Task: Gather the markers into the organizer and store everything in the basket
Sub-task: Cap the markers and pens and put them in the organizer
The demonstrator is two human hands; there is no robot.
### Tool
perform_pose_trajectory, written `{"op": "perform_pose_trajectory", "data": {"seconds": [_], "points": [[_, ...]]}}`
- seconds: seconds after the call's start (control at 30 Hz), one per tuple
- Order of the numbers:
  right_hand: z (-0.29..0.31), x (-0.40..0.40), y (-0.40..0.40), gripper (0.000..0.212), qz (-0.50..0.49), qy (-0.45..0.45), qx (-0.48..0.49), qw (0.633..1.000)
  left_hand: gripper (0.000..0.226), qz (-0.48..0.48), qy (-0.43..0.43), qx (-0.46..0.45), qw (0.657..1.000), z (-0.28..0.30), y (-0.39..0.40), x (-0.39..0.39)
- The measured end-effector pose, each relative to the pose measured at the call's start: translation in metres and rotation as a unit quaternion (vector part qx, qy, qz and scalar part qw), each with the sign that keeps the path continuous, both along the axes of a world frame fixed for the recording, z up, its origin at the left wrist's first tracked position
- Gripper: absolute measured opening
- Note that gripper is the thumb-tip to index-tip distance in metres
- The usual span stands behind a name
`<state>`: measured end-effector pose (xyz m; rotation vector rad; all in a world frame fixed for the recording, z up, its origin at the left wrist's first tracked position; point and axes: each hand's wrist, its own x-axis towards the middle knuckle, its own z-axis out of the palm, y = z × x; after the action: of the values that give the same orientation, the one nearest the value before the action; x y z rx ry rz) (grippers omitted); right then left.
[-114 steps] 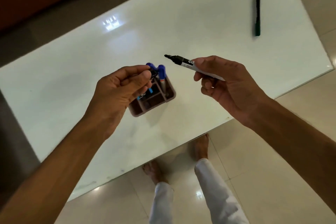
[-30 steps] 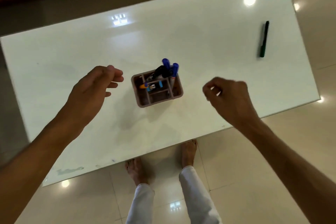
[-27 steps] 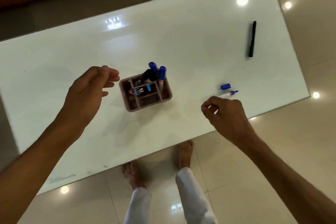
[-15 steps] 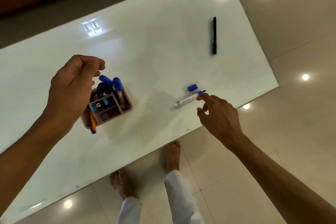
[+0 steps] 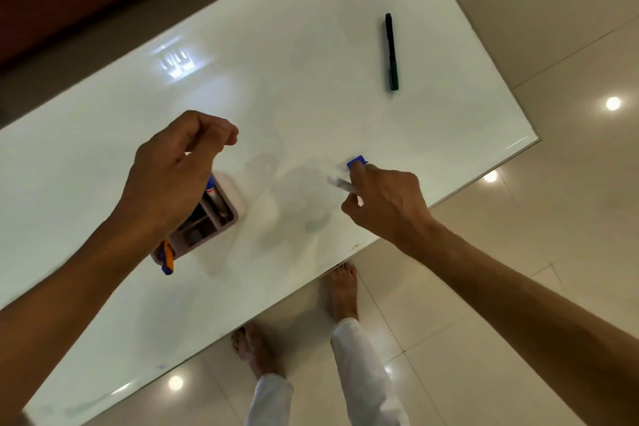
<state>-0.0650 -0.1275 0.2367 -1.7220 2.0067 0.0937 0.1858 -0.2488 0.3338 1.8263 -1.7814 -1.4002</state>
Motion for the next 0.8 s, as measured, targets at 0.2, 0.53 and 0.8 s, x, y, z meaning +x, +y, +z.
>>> {"op": "perform_pose_trajectory", "data": {"seconds": [0.2, 0.53, 0.8], "points": [[0.05, -0.048, 0.008, 0.009, -0.509, -0.565, 0.049, 0.647, 0.019, -0.019, -0.014, 0.0, 1.0, -0.008, 0.003, -0.032], [0.05, -0.083, 0.06, 0.029, -0.606, -0.577, 0.02, 0.548, 0.064, -0.428, -0.269, -0.122, 0.854, -0.076, 0.039, -0.126], [0.052, -0.088, 0.071, 0.029, -0.641, -0.558, 0.019, 0.527, 0.044, -0.435, -0.282, -0.224, 0.825, -0.134, 0.06, -0.135]]}}
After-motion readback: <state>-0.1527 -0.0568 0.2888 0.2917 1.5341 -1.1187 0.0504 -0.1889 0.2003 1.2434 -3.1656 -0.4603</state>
